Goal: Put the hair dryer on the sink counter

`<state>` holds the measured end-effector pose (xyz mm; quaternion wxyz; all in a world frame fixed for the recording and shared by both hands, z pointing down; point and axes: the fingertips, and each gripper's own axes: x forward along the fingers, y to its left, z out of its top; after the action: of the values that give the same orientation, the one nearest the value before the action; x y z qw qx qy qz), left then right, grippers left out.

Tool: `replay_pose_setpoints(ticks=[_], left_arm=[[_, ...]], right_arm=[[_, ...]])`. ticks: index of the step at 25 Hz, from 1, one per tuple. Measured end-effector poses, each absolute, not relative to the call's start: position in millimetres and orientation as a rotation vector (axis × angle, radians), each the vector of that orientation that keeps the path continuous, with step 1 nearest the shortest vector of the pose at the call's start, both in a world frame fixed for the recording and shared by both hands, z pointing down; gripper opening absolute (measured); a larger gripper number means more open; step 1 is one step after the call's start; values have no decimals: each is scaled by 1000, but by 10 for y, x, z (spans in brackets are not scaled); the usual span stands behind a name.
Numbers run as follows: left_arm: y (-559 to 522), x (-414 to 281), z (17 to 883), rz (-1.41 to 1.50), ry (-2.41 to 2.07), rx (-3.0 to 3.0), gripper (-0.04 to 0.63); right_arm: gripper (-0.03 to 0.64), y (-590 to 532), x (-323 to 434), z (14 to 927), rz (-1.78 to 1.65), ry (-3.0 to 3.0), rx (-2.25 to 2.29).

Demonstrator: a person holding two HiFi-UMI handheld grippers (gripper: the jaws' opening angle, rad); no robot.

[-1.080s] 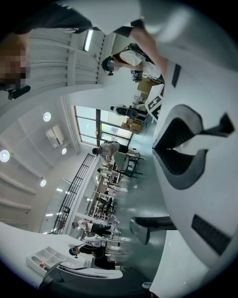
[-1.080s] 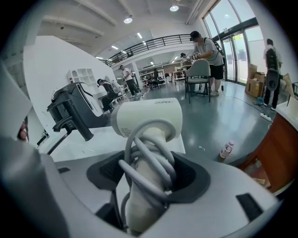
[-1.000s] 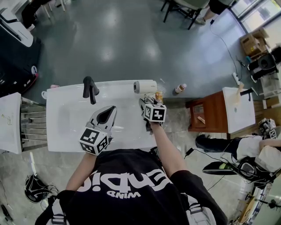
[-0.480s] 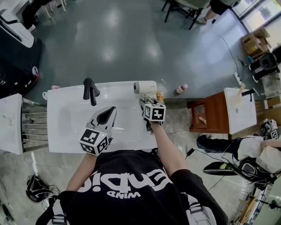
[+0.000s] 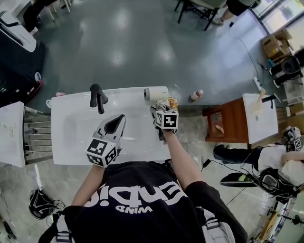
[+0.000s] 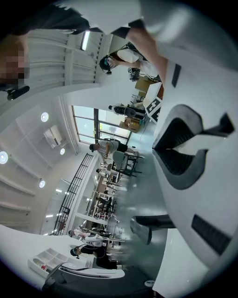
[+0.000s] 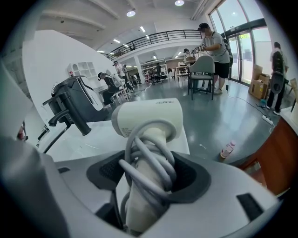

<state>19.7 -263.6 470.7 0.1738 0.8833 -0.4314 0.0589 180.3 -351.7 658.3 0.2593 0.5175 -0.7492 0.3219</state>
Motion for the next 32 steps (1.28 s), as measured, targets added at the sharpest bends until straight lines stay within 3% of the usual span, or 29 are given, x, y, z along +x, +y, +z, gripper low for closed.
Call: replay_pose_setpoints(ticks=[32], left_arm=[[-2571, 170, 4816, 157, -1213, 2466, 20]], right_arm=[[328, -3518, 1770, 6565, 726, -1984, 1351]])
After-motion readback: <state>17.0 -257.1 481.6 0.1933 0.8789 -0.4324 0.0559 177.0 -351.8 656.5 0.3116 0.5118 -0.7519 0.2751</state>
